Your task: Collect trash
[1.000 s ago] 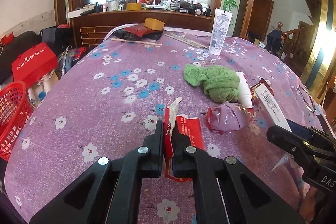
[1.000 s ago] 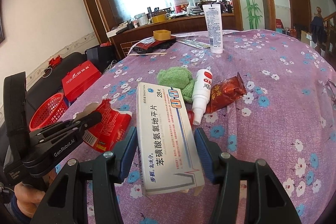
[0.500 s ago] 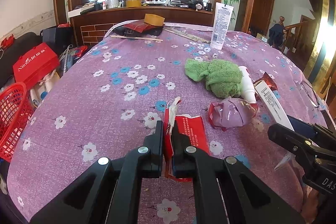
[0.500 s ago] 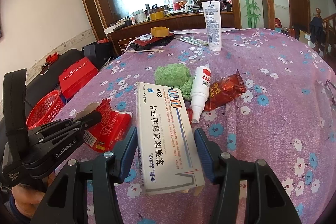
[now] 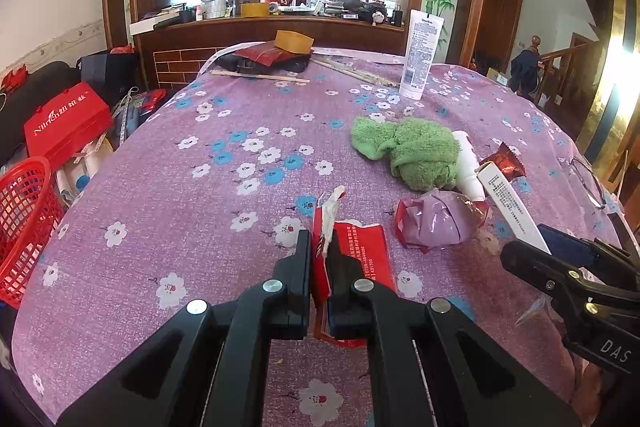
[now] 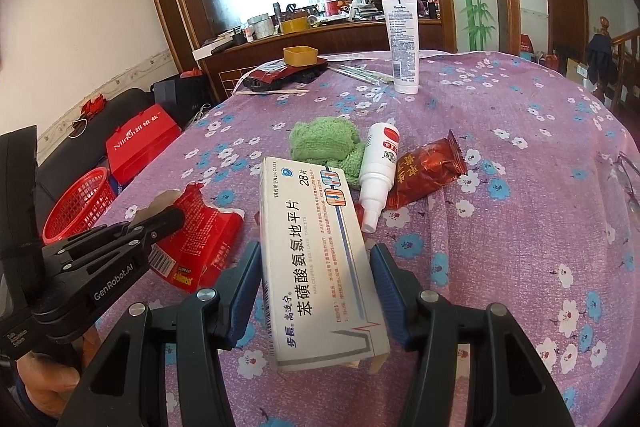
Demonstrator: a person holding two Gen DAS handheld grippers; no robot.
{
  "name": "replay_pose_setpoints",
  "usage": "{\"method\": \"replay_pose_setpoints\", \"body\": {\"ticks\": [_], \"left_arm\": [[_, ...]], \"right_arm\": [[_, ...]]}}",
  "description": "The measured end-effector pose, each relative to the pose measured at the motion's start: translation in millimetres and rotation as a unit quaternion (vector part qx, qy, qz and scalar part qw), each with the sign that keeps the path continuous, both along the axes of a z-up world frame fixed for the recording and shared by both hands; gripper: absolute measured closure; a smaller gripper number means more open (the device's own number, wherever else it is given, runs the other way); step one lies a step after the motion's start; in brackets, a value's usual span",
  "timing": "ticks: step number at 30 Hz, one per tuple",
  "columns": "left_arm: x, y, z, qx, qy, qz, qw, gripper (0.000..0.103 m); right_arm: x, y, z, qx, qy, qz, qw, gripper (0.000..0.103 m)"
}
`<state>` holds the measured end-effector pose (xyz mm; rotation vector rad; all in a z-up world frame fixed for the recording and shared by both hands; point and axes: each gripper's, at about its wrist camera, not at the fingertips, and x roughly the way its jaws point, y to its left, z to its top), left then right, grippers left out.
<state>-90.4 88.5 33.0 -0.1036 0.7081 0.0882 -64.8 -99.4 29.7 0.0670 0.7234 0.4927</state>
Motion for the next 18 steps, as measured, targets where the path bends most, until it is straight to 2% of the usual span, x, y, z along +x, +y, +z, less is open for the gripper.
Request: {"method": "replay_pose_setpoints", "body": {"ticks": [3,7,18], "left_arm": [[-5.9,0.4,3.6,-0.003,-0.016,-0.001,0.9999,0.098],[-12.9,-1.5,6.1,-0.009,-0.012,-0.008,0.9998,0.098],[-35.6,4.0,33.1,-0.021,-0.040,-0.011,0.9989,0.098]], "right_arm": [[-1.7,-1.8,1.4,0.001,-0.005,-0.007,1.000,0.043],[-12.9,-3.5,3.2,-0.012,-0.019,-0.008,1.000,0.043],[-23.2,-1.1,11.6,-0.012,-0.018,-0.006,1.000,0.043]]}}
